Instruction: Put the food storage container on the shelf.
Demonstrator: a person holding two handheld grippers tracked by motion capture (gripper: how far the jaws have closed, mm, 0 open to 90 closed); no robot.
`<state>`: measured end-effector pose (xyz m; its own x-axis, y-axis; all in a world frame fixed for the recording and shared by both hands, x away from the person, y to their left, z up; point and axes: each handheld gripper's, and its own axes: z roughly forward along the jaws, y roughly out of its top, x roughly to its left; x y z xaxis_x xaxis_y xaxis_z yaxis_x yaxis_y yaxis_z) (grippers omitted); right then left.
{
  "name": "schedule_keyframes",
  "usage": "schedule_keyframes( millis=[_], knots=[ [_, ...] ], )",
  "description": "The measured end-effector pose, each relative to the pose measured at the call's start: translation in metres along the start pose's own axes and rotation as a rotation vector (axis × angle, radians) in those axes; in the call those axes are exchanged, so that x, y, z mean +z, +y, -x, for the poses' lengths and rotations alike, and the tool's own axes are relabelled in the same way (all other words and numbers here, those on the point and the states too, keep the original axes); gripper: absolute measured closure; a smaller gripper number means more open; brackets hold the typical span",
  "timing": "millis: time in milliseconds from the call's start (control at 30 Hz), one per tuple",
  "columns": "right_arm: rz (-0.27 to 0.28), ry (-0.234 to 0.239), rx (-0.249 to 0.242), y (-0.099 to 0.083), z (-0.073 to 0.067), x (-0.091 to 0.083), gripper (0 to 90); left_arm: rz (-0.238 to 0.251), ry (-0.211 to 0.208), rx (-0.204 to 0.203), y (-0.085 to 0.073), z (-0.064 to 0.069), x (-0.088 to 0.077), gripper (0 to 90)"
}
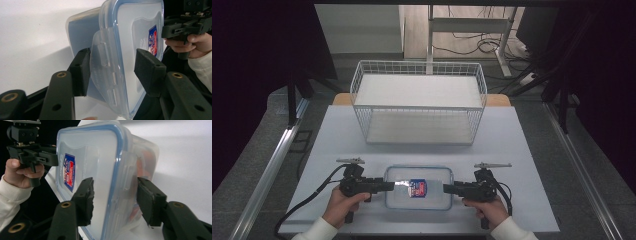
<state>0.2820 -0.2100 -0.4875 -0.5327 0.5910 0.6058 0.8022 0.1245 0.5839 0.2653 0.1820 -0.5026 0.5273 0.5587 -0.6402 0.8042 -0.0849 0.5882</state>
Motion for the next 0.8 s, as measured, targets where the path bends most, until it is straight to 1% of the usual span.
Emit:
schedule_keyframes(
  millis=[233,333,633,800],
  knots=[
    [0.001,0.000,0.008,0.000,-0.001,0.000,50.5,0.002,0.003,-0.007,0.001,0.002,-0.001,48.2],
    [0.011,0.000,0.010,0.001,-0.002,0.000,51.1,0.015,0.004,-0.011,0.002,0.003,-0.003,48.6],
    [0.027,0.003,0.004,0.003,-0.004,-0.002,51.3,0.022,0.004,0.000,0.006,0.004,-0.005,48.7],
    [0.037,0.003,-0.008,0.011,-0.003,-0.003,51.3,0.038,0.003,0.000,0.014,0.003,-0.005,48.7]
  ],
)
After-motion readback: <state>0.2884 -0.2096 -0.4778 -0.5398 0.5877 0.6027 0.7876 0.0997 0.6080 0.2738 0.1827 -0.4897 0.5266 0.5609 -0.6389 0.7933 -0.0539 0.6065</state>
